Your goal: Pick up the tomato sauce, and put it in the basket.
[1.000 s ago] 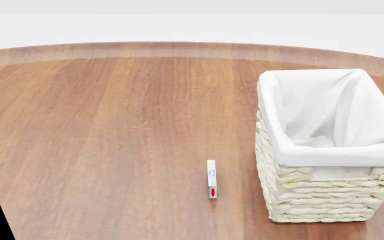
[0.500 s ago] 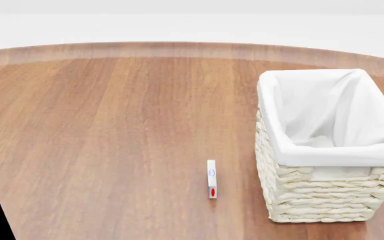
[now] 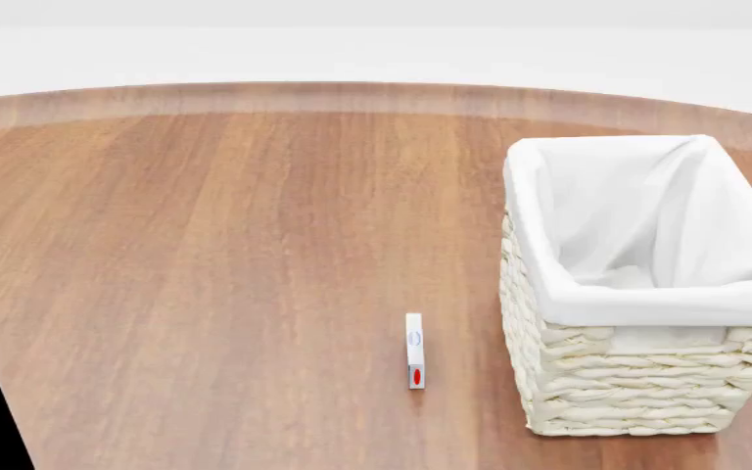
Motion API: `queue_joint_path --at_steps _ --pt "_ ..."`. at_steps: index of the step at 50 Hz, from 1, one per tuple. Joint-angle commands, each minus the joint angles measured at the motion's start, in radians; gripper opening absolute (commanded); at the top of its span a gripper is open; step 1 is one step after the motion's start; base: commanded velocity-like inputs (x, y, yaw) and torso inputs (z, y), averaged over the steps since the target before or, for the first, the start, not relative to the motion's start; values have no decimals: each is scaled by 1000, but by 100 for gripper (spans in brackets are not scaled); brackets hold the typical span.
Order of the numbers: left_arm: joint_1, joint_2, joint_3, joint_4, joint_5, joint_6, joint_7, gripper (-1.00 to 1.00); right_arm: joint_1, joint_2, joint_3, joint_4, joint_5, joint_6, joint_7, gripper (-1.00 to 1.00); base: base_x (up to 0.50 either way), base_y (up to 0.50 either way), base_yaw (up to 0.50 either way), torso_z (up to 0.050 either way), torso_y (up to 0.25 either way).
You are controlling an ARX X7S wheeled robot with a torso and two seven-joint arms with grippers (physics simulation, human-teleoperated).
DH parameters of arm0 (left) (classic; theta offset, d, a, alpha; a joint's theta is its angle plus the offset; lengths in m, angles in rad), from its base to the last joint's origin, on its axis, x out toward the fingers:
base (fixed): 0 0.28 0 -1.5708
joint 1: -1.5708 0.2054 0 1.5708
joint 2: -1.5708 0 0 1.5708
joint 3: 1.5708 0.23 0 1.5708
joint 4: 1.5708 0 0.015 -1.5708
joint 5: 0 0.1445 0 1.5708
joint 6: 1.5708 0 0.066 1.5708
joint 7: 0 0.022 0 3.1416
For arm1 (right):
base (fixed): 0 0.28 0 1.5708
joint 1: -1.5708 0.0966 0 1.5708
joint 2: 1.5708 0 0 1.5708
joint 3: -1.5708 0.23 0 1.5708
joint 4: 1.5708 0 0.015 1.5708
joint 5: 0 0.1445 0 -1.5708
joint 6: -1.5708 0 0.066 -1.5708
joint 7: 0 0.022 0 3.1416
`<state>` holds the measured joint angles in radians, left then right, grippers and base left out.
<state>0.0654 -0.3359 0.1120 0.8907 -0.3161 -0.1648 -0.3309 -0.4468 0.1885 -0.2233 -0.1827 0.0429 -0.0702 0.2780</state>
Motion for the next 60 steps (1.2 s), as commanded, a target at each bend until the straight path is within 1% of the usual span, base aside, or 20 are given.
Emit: queue_joint_path --at_steps 1,10,23,36,37,52,58,60 --pt "0 -8 6 2 1 0 -8 100 10 0 -11 33 16 -5 -2 100 0 0 0 0 0" --pt "-1 -12 11 -4 1 5 -13 100 17 1 -18 59 26 -14 -2 100 0 0 0 0 0" --pt "-3 -20 23 -1 6 5 -20 100 77 -9 -30 179 32 -57 -5 100 0 0 0 0 0" --pt "5 -28 26 2 6 12 -29 100 90 -5 -45 228 35 -81 6 100 0 0 0 0 0" --pt "6 -29 27 2 7 13 -29 100 88 -4 -44 219 33 -78 12 -100 0 0 0 0 0" --pt "1 -36 34 1 9 12 -39 100 94 10 -62 218 49 -82 25 -100 0 0 0 0 0" --pt "-1 -40 34 3 5 10 -43 100 84 23 -63 159 54 -60 38 -100 0 0 0 0 0" --pt "-1 -42 35 6 6 10 -45 100 77 32 -61 109 53 -39 45 -100 0 0 0 0 0"
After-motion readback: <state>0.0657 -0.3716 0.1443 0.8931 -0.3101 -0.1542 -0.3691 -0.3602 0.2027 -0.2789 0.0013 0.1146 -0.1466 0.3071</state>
